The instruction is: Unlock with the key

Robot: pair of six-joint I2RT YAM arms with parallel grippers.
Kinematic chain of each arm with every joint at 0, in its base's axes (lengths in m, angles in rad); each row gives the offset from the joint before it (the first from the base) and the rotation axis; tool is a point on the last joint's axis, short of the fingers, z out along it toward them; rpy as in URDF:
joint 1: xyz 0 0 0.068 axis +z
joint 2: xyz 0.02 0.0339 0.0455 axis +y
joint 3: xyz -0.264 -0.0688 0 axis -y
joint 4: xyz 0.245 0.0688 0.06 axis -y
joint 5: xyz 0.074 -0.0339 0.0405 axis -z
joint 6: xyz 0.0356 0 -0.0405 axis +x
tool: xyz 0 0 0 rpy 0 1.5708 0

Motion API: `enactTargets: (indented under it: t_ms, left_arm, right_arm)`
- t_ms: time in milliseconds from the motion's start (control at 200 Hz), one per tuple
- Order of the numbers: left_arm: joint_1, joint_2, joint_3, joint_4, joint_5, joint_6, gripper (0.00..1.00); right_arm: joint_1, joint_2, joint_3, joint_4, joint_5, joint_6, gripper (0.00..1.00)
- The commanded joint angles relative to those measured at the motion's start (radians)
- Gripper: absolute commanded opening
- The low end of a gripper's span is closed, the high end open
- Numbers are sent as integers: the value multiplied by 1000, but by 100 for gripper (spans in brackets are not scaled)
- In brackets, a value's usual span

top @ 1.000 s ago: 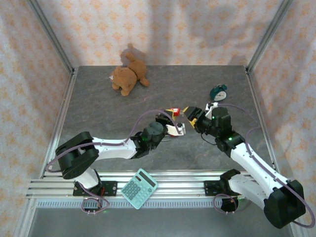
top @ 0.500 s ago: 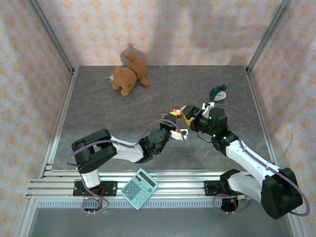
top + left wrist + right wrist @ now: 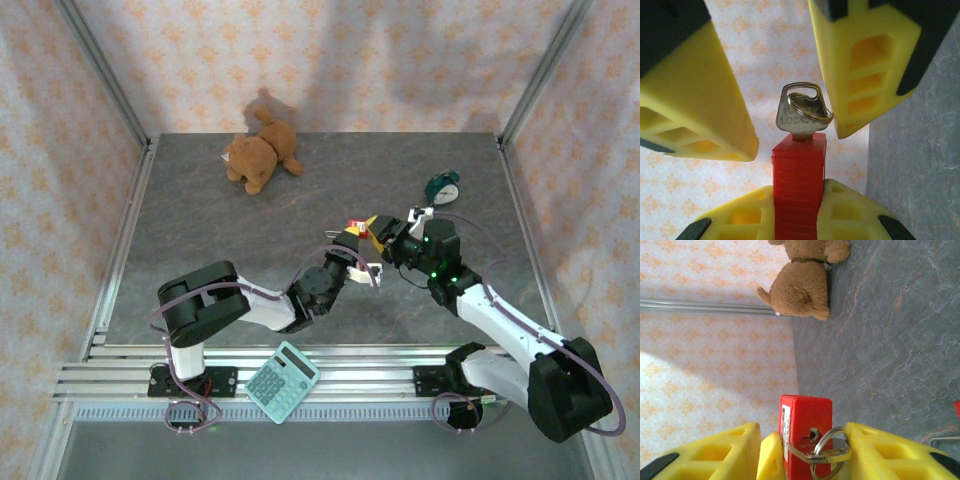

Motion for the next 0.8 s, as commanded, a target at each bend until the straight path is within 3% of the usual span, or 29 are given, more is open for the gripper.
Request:
enactTargets:
  t_ms: [0,270,586,666,716,796]
  left_arm:
    - [-17,10,25,57,-12,18,2]
    - [-36,29,49,67,-17,35,2]
    - [-42,39,50,93,-24,32,4]
    - [-46,38,30,110,-35,36,20]
    - [-55,27,3,109,-45,33,39]
    - [-76,-11,-65,109,-72,21,80]
  right_arm:
    - [6,-6,4,49,-14,3,45]
    - [9,15,13,63,-23,-5,43]
    - [9,-10,10,22,4,-30,21]
    - [9,-32,14,-4,24,-47,19]
    - [9,-49,20,-28,44,-63,19]
    - [6,-63,42,-69,61,-94,18]
